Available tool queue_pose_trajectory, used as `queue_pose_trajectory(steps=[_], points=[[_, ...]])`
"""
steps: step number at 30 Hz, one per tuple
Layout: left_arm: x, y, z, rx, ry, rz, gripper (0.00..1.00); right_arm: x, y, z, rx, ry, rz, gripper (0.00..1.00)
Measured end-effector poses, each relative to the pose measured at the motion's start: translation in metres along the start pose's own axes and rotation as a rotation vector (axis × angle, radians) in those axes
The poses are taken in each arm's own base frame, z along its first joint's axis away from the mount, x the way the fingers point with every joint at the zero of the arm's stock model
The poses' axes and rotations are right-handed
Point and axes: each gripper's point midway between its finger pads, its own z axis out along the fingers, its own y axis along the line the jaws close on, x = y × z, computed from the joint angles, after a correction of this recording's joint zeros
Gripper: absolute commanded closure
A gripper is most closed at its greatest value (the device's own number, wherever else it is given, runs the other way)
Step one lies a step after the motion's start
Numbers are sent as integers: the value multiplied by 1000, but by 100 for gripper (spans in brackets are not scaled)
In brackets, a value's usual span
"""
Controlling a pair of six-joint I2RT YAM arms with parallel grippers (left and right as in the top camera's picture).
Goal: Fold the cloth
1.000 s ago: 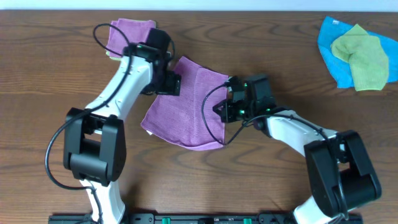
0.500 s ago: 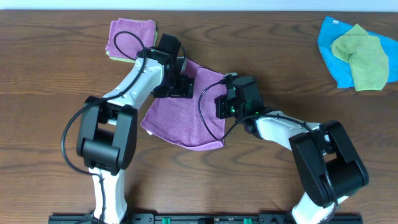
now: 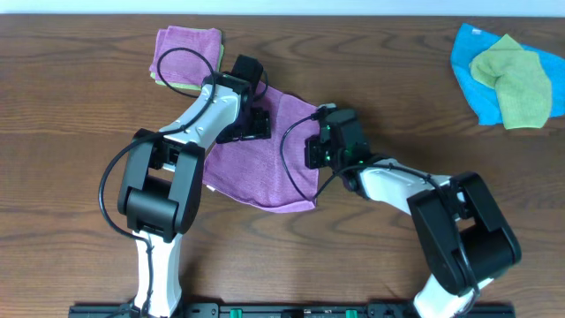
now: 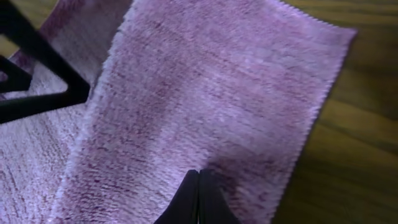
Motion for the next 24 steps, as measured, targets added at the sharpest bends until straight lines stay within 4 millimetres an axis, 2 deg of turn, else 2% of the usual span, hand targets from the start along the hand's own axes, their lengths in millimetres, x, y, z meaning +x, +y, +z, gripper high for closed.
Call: queue_pose_trajectory(steps=[3,9,15,24], points=[[-1,2,0,-13,-5,-31,22,11,-1,8,24,24,-10,99],[5,13,0,-69,11,-106,23,8,-10,11,119,11,-4,99],[13,26,-1,-137,27,-168,24,3,-40,2,303,-17,10,99],[24,32,-3,-173,57,-300,25,10,-59,-10,421,19,5,99]])
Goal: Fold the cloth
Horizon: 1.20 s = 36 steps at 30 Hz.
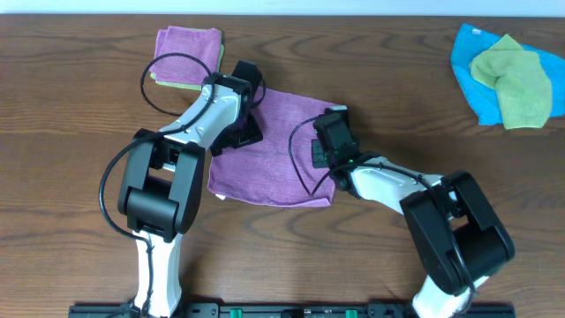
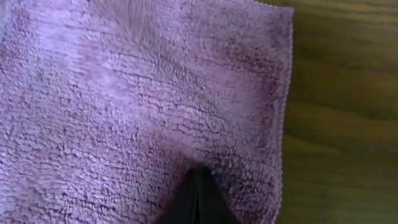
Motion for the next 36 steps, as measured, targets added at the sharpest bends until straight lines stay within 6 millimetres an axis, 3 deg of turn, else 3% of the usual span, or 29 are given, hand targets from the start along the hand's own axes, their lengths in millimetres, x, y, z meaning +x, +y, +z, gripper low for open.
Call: queue_pose_trajectory(steps=[3,5,6,7,9,10,13,16,18,20,22,23,24,26,28,31,36], points=[[1,0,0,-1,2,-25,23,1,-2,-1,11,9,-3,99],[2,-1,0,-2,2,-30,15,1,-2,-1,13,10,-4,97],[2,-2,0,-2,2,-30,12,1,-3,-2,15,9,-3,89],[3,-2,0,-2,2,-37,9,1,-4,-3,19,11,1,68],[3,-2,0,-2,2,-35,2,2,-8,-5,36,15,-1,16],[3,-2,-1,-3,1,-31,3,2,-11,-8,42,16,0,1],[1,-3,-2,5,-6,-30,5,-2,-12,-21,31,4,5,1],[-3,-7,-9,29,-30,-17,5,-27,-5,-46,-24,-68,26,1],[-4,-6,-22,43,-45,-13,5,-42,2,-70,-89,-106,46,1],[0,-1,-42,51,-55,0,5,-41,5,-89,-130,-85,90,1],[9,15,-68,26,-57,11,5,-26,0,-107,-133,-13,160,1],[22,36,-90,-27,-46,29,5,-3,-10,-121,-105,84,242,1],[24,42,-96,-36,-52,33,5,9,-15,-127,-83,129,289,1],[44,73,-114,-139,0,85,5,47,-28,-144,-15,289,386,1],[54,88,-122,-191,27,142,5,66,-27,-153,-11,375,456,1],[57,95,-116,-215,35,242,4,81,-18,-161,-28,462,523,1],[86,120,-89,-248,94,376,5,101,3,-174,-34,535,552,1]])
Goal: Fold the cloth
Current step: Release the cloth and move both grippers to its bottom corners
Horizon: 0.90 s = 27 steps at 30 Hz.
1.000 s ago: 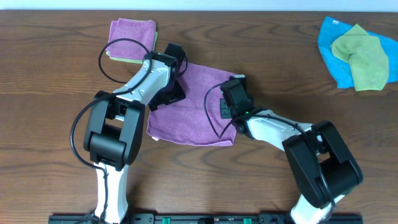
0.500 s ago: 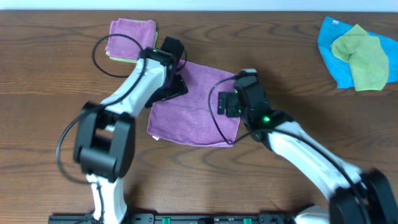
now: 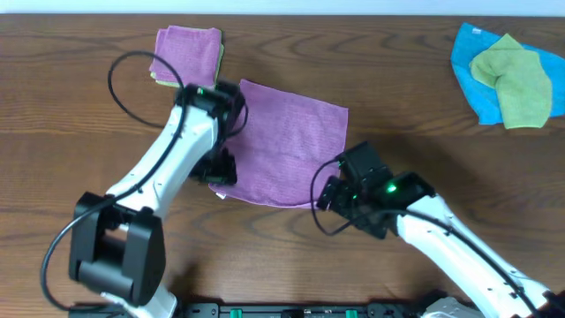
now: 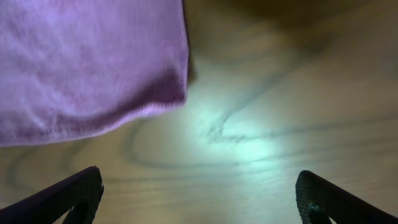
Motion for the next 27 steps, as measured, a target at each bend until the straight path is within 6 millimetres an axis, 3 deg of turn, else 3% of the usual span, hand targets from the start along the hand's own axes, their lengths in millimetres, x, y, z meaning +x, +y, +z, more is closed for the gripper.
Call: queue_pose_trajectory(steps=[3,7,9,16,23,27], points=[[12,5,-2,39,-77,13,5,9,4,-5,4,-33,-27,1],[22,18,-44,126,-273,-18,5,-5,3,-20,-17,-140,-25,1],[34,25,-55,148,-312,-21,5,-12,-2,-23,-1,-175,7,1],[73,40,-56,193,-383,-43,5,-35,-13,-26,22,-308,216,1],[90,48,-71,265,-511,-84,5,-40,9,10,-155,-323,198,1],[76,38,-74,314,-576,-83,5,-23,17,35,-264,-241,172,1]])
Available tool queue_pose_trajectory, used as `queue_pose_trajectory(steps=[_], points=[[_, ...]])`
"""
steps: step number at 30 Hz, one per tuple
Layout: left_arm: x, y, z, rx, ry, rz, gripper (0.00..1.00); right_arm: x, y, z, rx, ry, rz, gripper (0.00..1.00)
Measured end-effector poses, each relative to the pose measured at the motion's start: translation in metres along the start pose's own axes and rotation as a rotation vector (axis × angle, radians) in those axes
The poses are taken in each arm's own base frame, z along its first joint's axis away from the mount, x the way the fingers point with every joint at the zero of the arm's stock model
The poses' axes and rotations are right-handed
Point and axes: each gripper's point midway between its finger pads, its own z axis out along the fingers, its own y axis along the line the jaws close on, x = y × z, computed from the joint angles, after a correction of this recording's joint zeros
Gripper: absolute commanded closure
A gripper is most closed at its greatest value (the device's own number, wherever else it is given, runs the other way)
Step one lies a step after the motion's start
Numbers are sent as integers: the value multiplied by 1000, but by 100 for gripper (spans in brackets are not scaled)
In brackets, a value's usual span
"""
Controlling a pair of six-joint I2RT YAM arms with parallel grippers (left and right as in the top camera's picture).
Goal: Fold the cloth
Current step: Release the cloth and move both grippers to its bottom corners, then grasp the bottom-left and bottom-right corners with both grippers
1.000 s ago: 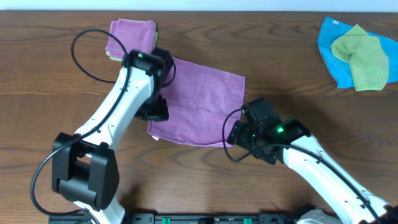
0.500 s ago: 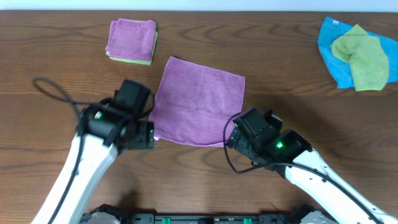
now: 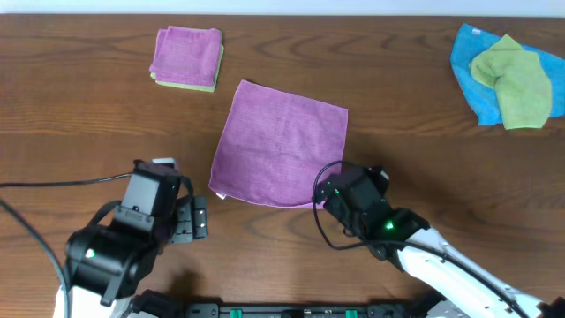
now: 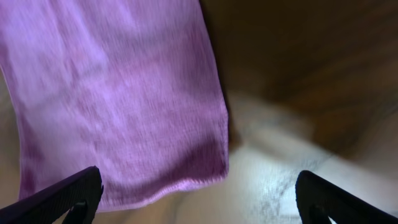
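The purple cloth (image 3: 281, 146) lies spread flat in one layer at the middle of the wooden table; its near right corner (image 4: 205, 177) also fills the upper left of the right wrist view. My right gripper (image 3: 329, 192) sits just off that corner. It is open, fingers wide apart with bare wood between them (image 4: 199, 204), and it touches nothing. My left gripper (image 3: 196, 219) is drawn back to the near left, apart from the cloth's near left corner, open and holding nothing.
A folded purple cloth on a green one (image 3: 186, 58) rests at the far left. A blue cloth (image 3: 468, 84) with a crumpled green cloth (image 3: 515, 81) on it lies at the far right edge. The table's front edge is just behind both arms.
My left arm has left the cloth's near left corner and now sits pulled back at the near left. The right gripper, still open, has shifted slightly left toward the near right corner. The cloth has not moved.
First both grippers were on the skewed, partly doubled cloth, the right one shut on it. Then the cloth lay squarer, with the right still shut on it. Later it lay flat and farther back, with grippers at its near corners and the right open. Now the left has withdrawn.
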Motion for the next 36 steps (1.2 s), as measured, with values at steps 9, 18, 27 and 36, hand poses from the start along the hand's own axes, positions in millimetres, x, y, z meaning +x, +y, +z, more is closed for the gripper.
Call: queue_pose_trajectory(steps=[9,18,27,36], points=[[10,-20,70,22,126,9,5,24,3,-1,-25,136,71,3],[7,-36,127,19,247,-61,5,24,0,-1,-16,134,54,4],[-8,-49,176,124,290,-249,4,20,2,0,-27,111,-5,7],[-14,-65,196,186,298,-326,18,17,7,0,-44,94,-41,9]])
